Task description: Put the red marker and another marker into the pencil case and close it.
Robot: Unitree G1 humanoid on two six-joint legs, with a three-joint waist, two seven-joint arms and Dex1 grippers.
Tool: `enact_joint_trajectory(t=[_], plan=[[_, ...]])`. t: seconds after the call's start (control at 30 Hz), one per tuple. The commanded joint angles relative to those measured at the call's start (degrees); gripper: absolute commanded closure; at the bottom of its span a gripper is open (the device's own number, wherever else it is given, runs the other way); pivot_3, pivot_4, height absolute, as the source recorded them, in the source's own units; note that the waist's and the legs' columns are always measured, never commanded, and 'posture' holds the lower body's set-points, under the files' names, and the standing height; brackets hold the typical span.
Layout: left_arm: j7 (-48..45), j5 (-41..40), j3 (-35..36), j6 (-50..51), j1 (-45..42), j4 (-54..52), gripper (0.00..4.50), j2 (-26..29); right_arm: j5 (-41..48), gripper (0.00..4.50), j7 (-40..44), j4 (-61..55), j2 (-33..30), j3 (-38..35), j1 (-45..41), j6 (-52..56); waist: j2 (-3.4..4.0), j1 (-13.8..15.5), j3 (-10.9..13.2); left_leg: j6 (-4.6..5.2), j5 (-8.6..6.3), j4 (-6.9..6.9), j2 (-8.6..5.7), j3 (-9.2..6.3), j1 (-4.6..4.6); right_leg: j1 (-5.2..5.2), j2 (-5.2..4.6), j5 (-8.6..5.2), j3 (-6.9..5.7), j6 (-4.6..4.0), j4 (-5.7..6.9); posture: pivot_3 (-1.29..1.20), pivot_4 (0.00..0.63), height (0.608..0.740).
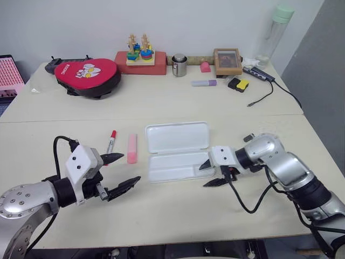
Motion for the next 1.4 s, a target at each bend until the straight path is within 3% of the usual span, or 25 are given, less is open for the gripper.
enact_joint_trajectory(t=[0.03, 0.4, 0.6, 1.27, 1.4], plan=[[3.48, 0.51, 3.26, 0.29, 0.29, 0.1, 0.0, -1.95, 3.75, 1.77, 1.14, -2.49, -1.43, -3.41, -2.13, 2.5, 0.0, -0.01, 0.0, 0.0, 0.0, 0.0, 0.0, 0.01, 0.01, 0.0, 0.0, 0.0, 0.01, 0.01, 0.0, 0.0, 0.15, 0.74], [25.77, 12.89, 0.92, 5.28, -7.57, 8.38, 0.0, -9.9, 9.51, 1.77, -3.78, -3.52, 1.12, -7.68, -6.38, 8.73, -0.05, 0.04, -0.03, 0.0, 0.0, 0.03, -0.01, -0.03, 0.01, 0.01, 0.0, 0.04, -0.02, -0.02, 0.03, 0.0, 0.15, 0.74], [28.28, 11.41, -0.38, 9.3, -11.13, 8.36, 0.0, -13.13, 10.95, 1.77, -6.58, -3.62, 2.41, -7.78, -6.91, 10.24, -0.08, 0.06, -0.05, 0.0, 0.0, 0.02, -0.06, -0.08, -0.08, -0.01, -0.03, 0.09, -0.02, -0.03, -0.02, 0.0, 0.15, 0.74], [32.25, 16.92, -4.56, 9.48, -16.5, 12.34, 0.0, -14.89, 12.15, 1.77, -8.9, -4.78, 1.48, -7.37, -5.91, 11.81, -0.08, 0.06, -0.05, -0.01, 0.01, 0.03, -0.06, -0.13, -0.09, -0.02, -0.02, 0.09, -0.05, -0.03, 0.0, 0.0, 0.15, 0.74], [32.37, 17.24, -4.83, 9.93, -17.44, 13.21, 0.66, -15.22, 12.15, 1.7, -9.08, -4.38, 1.3, -7.16, -5.85, 11.56, -0.08, 0.07, -0.05, -0.01, 0.01, 0.04, -0.07, -0.12, -0.1, -0.02, -0.02, 0.09, -0.04, -0.03, 0.01, 0.0, 0.15, 0.74]])
